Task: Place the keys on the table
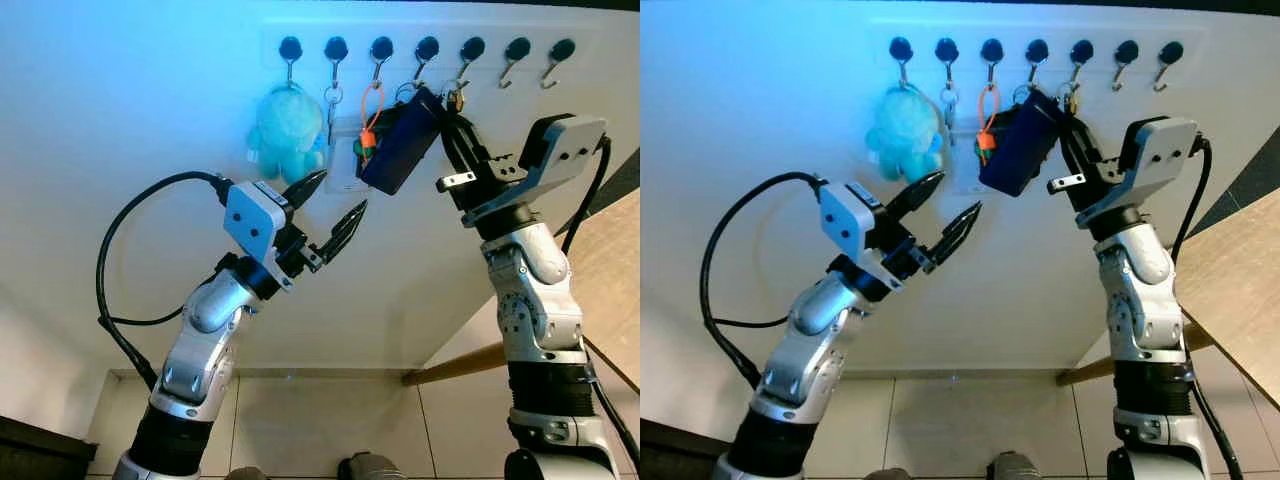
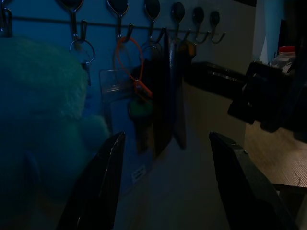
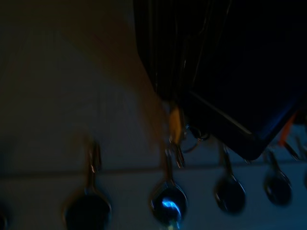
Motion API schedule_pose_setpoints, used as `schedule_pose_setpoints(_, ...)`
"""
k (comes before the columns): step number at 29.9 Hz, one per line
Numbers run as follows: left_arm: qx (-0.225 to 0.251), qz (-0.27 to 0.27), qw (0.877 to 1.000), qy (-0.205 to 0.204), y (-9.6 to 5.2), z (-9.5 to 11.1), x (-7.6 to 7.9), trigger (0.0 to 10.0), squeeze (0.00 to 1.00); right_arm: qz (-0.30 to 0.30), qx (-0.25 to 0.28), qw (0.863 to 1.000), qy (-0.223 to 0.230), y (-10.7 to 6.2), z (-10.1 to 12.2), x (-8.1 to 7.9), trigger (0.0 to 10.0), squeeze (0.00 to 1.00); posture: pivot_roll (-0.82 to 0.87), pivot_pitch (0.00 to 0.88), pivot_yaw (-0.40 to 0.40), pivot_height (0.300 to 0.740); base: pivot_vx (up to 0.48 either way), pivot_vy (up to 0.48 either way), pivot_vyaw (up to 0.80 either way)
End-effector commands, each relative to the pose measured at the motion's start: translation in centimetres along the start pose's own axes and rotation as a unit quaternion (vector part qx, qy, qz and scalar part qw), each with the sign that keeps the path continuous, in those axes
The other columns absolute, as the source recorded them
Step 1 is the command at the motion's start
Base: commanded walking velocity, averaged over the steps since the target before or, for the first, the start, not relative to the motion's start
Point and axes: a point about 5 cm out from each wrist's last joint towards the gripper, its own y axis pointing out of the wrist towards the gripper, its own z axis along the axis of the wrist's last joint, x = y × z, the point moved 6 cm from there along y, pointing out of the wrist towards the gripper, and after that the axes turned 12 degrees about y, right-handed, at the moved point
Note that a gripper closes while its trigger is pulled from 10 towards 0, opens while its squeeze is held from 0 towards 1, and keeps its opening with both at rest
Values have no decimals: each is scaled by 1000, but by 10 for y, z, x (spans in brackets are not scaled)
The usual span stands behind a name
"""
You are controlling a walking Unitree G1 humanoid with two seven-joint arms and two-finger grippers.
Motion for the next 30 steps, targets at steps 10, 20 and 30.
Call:
schedule_pose_setpoints(10, 9, -8, 1000, -2, 3, 6, 3, 10000, 0, 43, 74, 996, -8, 4, 39, -27, 0, 0, 14, 102, -21, 740, 0, 0, 0)
schedule_pose_setpoints(20, 8, -9, 1000, -1, 1, 4, 3, 10000, 0, 46, 64, 997, -5, -11, 28, -41, 0, 0, 17, 99, -24, 740, 0, 0, 0)
schedule_pose_setpoints(30, -21, -19, 1000, -3, -21, -13, 5, 10000, 0, 23, 11, 999, -20, -52, -11, -52, 0, 0, 12, 88, -11, 740, 0, 0, 0)
